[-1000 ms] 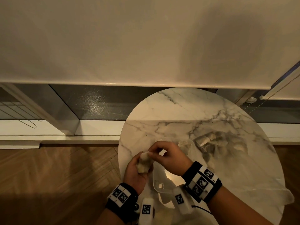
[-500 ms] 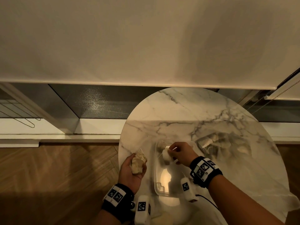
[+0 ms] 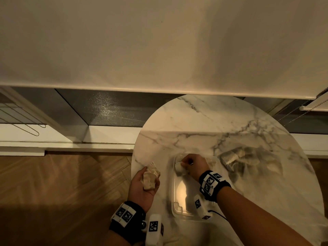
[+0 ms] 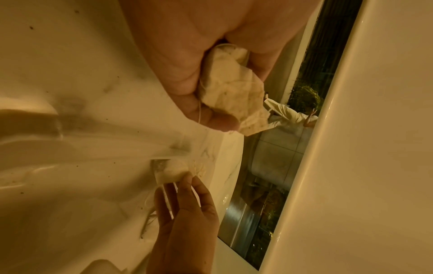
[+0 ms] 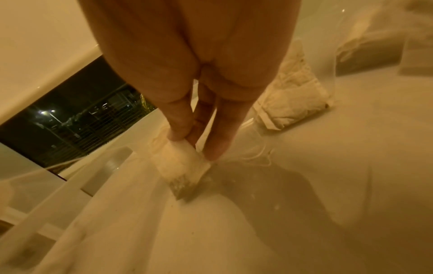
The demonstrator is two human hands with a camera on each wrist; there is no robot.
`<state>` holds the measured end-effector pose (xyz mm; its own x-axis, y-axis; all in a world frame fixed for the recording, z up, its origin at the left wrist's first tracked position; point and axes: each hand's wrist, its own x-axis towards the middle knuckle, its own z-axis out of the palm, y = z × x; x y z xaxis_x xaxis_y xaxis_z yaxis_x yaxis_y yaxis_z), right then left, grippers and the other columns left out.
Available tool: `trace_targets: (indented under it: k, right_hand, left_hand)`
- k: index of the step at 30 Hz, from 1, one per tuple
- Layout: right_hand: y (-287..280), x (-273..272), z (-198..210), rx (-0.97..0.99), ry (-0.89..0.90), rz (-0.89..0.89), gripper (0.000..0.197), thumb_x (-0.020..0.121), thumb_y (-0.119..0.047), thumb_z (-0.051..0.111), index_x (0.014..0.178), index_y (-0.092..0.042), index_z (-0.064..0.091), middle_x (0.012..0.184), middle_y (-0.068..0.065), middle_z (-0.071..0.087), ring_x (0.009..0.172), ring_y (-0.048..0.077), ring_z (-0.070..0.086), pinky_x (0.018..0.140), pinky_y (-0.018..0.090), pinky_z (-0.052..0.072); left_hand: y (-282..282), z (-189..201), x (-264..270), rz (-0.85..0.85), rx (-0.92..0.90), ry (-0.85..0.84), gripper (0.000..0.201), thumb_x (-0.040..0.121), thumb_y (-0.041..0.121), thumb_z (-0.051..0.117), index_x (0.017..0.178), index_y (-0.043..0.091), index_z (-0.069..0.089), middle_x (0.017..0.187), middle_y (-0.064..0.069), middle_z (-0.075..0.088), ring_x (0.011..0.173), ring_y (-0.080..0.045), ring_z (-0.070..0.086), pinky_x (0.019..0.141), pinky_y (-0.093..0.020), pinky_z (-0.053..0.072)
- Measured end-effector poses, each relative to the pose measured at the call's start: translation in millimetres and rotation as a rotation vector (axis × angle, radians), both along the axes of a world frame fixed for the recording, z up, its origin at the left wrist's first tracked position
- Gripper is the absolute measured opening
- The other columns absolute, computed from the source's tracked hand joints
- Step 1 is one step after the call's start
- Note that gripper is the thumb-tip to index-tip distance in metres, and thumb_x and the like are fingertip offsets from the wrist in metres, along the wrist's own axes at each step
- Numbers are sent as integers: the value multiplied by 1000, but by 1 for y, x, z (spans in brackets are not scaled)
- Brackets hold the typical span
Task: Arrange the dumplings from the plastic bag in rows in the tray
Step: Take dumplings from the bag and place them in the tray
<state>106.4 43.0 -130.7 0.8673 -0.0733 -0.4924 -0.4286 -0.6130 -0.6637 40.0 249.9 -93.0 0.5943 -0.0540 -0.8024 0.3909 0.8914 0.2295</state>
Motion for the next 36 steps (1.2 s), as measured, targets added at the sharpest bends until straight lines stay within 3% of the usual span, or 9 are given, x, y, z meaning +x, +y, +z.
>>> trace_targets:
  k: [3, 8, 12, 14, 18, 23, 28, 36]
  right_hand:
    - [-1, 1, 0, -34, -35, -37, 4, 88, -16, 72, 89, -21, 72, 87, -3, 69, 79, 7, 61, 63, 10, 43]
    - [1, 0, -2, 11, -48, -84, 16, 88, -13, 71, 79, -26, 68, 80, 3, 71, 74, 18, 70, 72, 34, 61]
    - [3, -4, -3, -13, -100, -54, 8, 87, -12, 71, 86, -20, 71, 80, 1, 71, 76, 17, 69, 77, 35, 60]
    - [5, -5, -2, -35, -138, -46, 7, 87, -12, 71, 86, -19, 71, 80, -1, 70, 78, 17, 68, 77, 32, 58]
    - [5, -7, 1, -70, -166, -47, 3, 88, -16, 70, 91, -15, 71, 81, -3, 67, 79, 12, 62, 67, 13, 44]
    - [4, -9, -2, -174, -96, -92, 28, 82, -37, 76, 97, -14, 69, 83, -3, 67, 81, 14, 63, 72, 21, 47]
    - [10, -9, -5, -147, 51, -31, 60, 72, -41, 83, 121, -16, 61, 110, 5, 71, 99, 18, 64, 80, 25, 51]
    - [16, -7, 1, -120, -12, 47, 32, 78, -27, 74, 108, -21, 66, 99, 1, 71, 96, 22, 66, 89, 36, 54]
  left_hand:
    - [8, -5, -3, 32, -12, 7, 21, 97, 23, 55, 102, 5, 65, 93, -12, 66, 84, -23, 61, 50, -25, 55]
    - [21, -11, -7, 72, -15, 10, 22, 96, 24, 55, 105, 6, 64, 97, -13, 66, 87, -23, 61, 52, -26, 56]
    - [24, -11, -6, 80, -5, 1, 23, 96, 25, 54, 107, 6, 63, 100, -14, 66, 88, -23, 60, 51, -26, 56]
    - [24, -10, -6, 81, -6, -3, 23, 96, 24, 55, 107, 6, 63, 99, -14, 66, 88, -23, 61, 51, -26, 56]
    - [21, -8, -7, 68, -7, -11, 21, 96, 24, 54, 102, 6, 64, 94, -13, 67, 86, -23, 61, 50, -26, 56]
    - [16, -5, -10, 75, 9, -3, 19, 96, 23, 55, 100, 7, 64, 93, -13, 67, 86, -24, 61, 50, -25, 56]
    - [14, -2, -12, 59, 6, -6, 22, 95, 25, 55, 102, 6, 64, 92, -13, 66, 85, -23, 61, 51, -26, 56]
    - [8, 9, -17, 49, 33, -9, 19, 96, 24, 55, 94, 7, 65, 77, -11, 72, 84, -23, 61, 50, -25, 55]
